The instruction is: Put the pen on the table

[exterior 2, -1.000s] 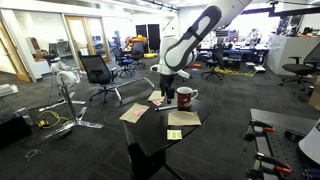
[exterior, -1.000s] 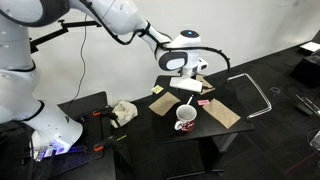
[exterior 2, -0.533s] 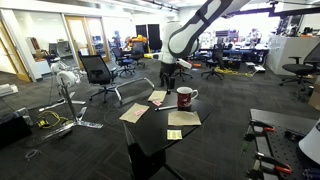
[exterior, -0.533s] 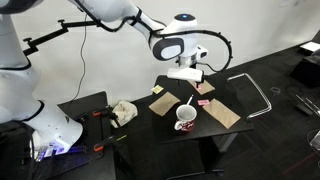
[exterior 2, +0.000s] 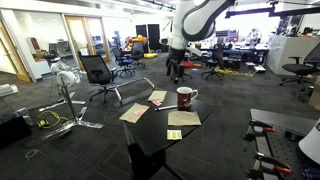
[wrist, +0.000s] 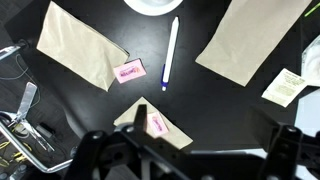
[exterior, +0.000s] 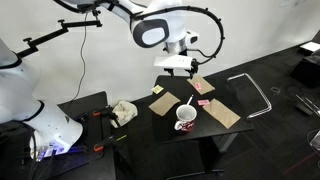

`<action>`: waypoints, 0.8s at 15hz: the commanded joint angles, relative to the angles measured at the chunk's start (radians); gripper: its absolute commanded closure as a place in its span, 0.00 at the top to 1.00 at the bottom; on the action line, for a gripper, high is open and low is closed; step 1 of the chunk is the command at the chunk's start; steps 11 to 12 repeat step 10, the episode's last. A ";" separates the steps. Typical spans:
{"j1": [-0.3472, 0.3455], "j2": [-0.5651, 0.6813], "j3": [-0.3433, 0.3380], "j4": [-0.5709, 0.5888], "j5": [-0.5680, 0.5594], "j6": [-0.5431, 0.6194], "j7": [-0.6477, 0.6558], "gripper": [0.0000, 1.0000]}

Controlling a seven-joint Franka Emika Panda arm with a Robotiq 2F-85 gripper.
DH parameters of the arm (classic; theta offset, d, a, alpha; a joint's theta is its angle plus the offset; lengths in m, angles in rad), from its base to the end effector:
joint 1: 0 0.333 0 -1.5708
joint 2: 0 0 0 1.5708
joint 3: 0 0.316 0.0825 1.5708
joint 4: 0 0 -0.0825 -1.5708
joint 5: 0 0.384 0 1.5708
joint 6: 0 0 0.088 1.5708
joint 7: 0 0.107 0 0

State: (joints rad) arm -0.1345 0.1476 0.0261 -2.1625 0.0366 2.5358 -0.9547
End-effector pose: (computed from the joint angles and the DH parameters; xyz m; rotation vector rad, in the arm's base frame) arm 0.5737 -0.0631 0.3511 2.7846 1.2067 0.3181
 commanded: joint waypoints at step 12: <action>0.030 -0.099 -0.041 -0.092 -0.003 -0.006 0.003 1.00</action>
